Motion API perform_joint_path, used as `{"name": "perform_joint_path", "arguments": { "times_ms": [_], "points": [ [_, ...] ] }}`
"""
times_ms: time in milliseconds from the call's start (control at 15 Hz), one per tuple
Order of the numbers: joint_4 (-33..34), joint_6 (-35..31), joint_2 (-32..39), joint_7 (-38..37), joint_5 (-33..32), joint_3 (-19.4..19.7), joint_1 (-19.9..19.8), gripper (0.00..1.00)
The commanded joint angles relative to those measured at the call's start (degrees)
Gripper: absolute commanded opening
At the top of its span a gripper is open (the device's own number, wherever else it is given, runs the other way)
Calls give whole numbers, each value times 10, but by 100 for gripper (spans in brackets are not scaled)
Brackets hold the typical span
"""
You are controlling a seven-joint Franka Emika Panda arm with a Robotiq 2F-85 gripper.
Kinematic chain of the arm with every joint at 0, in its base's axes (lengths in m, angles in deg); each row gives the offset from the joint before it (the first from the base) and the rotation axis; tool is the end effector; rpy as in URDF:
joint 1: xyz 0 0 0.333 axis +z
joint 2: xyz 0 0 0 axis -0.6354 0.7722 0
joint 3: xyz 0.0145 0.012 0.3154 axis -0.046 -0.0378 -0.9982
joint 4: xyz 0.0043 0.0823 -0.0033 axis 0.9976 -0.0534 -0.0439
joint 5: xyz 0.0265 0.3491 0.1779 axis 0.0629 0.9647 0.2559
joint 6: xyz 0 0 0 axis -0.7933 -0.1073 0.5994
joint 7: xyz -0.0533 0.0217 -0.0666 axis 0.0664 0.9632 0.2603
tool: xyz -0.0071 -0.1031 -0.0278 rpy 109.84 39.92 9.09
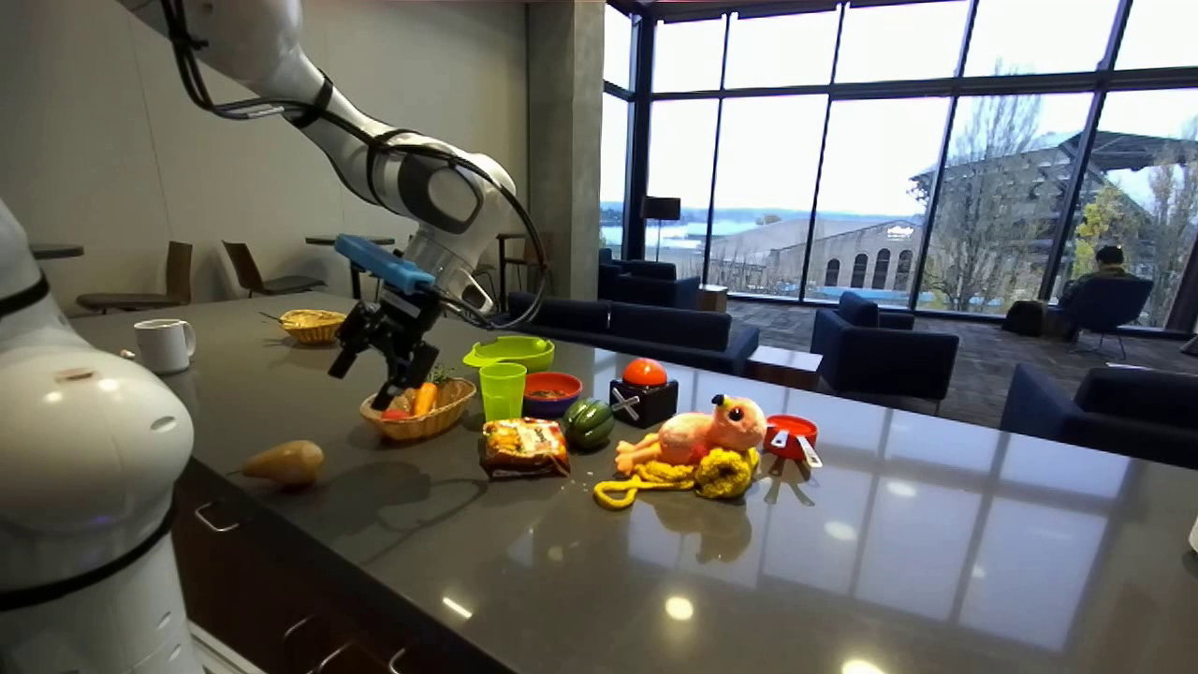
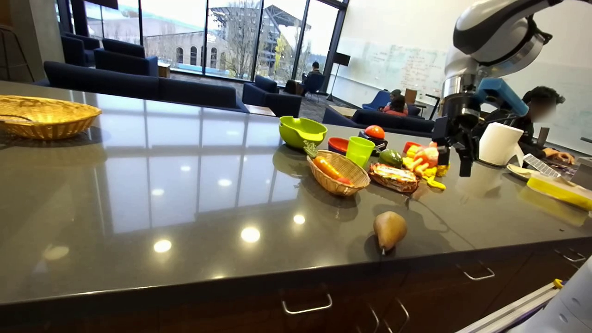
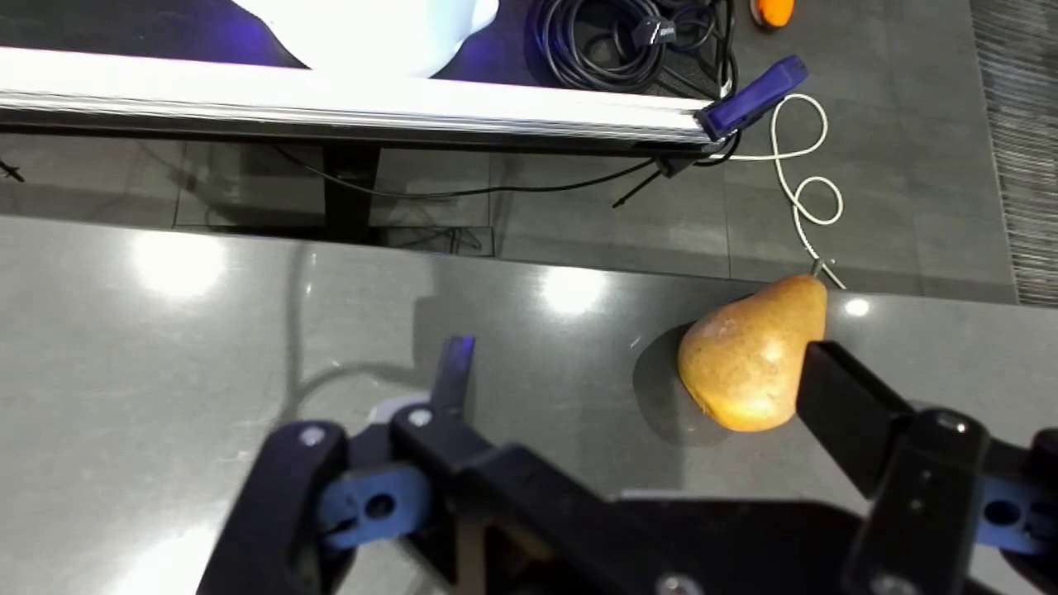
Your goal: Move the pear to the left, then push them backwards
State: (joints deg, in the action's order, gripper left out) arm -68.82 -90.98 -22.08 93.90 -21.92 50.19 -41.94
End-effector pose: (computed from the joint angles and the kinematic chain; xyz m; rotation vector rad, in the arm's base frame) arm 0.3650 -0.0076 0.3843 -2.7425 0.0440 0.7386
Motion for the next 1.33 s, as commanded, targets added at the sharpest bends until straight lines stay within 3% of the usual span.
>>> {"name": "perform_joint_path", "arguments": {
  "times_ms": [0, 733, 1267],
  "points": [
    [-59, -40, -36, -17, 21, -14, 16, 100],
    [-151, -92, -62, -69, 93, -69, 77, 100],
    [-167, -251, -18, -188, 221, -154, 146, 100]
  ]
}}
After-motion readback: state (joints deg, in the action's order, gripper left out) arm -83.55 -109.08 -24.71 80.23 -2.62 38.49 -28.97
